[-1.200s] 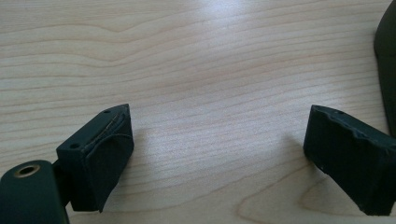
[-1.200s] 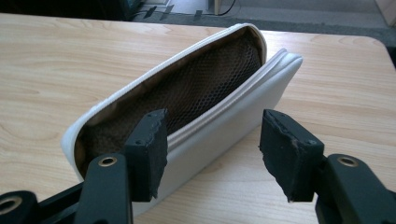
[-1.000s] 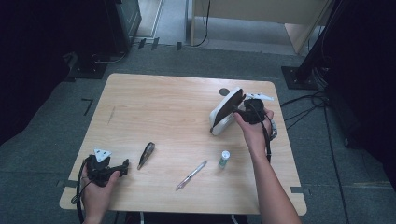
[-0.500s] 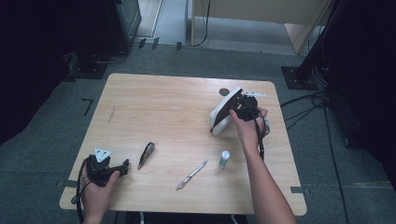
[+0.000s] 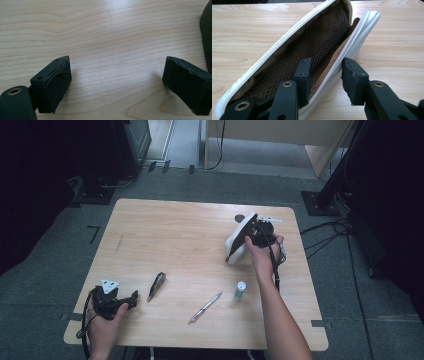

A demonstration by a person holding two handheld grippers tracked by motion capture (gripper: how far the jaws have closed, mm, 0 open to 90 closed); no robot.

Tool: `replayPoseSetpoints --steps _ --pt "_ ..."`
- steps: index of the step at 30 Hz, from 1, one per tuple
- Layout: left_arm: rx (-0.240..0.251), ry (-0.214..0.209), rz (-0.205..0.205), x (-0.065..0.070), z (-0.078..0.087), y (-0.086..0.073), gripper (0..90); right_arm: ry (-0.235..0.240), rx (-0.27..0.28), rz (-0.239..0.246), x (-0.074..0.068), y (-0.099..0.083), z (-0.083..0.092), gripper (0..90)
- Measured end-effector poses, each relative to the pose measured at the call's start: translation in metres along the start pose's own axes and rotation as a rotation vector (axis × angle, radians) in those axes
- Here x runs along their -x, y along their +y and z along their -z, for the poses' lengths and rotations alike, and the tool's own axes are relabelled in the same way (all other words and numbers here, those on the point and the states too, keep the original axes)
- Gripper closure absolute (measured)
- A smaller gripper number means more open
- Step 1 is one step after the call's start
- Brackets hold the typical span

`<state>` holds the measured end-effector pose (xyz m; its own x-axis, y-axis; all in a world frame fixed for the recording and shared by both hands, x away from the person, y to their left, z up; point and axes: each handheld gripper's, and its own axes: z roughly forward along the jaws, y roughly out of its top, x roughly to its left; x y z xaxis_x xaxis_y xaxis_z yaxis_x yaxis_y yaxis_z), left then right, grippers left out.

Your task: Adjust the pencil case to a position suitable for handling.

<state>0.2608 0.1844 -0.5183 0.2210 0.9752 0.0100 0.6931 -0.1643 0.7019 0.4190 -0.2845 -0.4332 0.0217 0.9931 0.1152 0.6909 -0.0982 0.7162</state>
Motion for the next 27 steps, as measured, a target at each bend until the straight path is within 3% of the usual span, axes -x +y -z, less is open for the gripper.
replayPoseSetpoints --steps 7,8,13,19,21,27 --pt "0.0 0.0 0.0 0.0 0.0 0.0 8.7 -0.012 0.008 -0.02 0.003 0.003 -0.004 75.6" --pt "0.0 0.0 0.0 0.0 0.0 0.0 8.6 -0.017 0.014 -0.021 0.005 0.004 -0.005 83.3" --pt "0.0 0.0 0.001 0.0 0.0 0.0 8.7 0.005 0.029 -0.015 0.005 0.005 -0.007 86.7" --pt "0.0 0.0 0.001 0.0 0.0 0.0 8.7 0.083 0.055 0.028 -0.011 0.006 0.002 87.0" --pt "0.0 0.0 0.0 0.0 0.0 0.0 8.7 0.137 0.053 0.03 -0.023 0.006 0.008 87.0" --pt "0.0 0.0 0.0 0.0 0.0 0.0 8.7 0.205 0.053 0.058 -0.046 0.006 0.017 87.0"
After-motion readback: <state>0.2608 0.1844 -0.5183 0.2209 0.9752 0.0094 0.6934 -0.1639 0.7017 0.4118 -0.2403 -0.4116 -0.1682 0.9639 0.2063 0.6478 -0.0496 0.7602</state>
